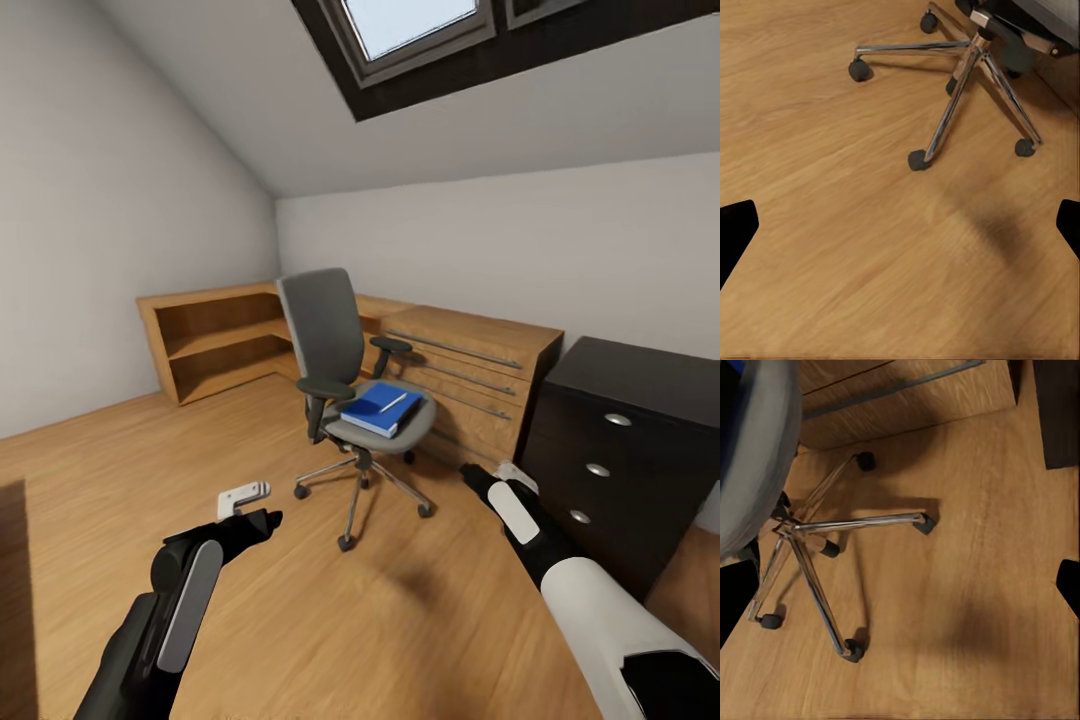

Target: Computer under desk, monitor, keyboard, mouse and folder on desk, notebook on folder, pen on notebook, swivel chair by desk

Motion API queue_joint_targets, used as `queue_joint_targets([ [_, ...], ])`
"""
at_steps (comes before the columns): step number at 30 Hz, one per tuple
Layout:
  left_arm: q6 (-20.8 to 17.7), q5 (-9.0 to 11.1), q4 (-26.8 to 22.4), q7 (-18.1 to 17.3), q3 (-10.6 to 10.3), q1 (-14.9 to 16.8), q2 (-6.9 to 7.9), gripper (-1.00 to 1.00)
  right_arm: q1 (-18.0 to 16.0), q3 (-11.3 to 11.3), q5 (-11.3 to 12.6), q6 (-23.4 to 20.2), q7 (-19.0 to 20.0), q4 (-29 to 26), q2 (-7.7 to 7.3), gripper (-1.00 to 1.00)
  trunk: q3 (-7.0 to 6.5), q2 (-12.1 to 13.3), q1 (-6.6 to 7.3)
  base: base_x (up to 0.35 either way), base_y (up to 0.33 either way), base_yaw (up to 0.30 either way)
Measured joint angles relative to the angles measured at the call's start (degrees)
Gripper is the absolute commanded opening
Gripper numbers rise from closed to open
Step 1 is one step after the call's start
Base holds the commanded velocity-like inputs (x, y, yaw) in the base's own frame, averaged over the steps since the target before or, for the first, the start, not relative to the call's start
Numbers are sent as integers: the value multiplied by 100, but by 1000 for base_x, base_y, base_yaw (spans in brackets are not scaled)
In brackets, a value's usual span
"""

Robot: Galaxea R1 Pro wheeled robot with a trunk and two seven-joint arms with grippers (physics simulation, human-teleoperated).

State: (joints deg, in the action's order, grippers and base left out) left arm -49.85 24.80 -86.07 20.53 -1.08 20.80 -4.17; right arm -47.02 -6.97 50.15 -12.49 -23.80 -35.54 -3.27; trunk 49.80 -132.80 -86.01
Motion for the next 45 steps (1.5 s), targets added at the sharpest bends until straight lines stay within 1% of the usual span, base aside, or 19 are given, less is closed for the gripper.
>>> queue_joint_targets([
  [8, 14, 0, -30, 0, -1, 0, -1, 100, -1, -4, -2, 9, -15, 4, 2, 100, -83, 321, 176, -316, 100, -132],
  [25, 16, 0, -35, 0, -4, 0, 1, 100, 0, -5, -11, -7, 5, 5, 1, 100, -235, 1003, 549, -323, 115, -20],
  [33, 16, 0, -35, -6, -4, 0, 3, 100, 2, -11, -17, -5, 9, 5, 1, 100, -350, 1323, 725, -324, 132, -208],
  [45, 16, 0, -35, -7, -4, 0, 3, 100, -3, -71, -18, 14, 16, 5, 8, 100, -593, 1805, 989, -324, 133, -278],
])
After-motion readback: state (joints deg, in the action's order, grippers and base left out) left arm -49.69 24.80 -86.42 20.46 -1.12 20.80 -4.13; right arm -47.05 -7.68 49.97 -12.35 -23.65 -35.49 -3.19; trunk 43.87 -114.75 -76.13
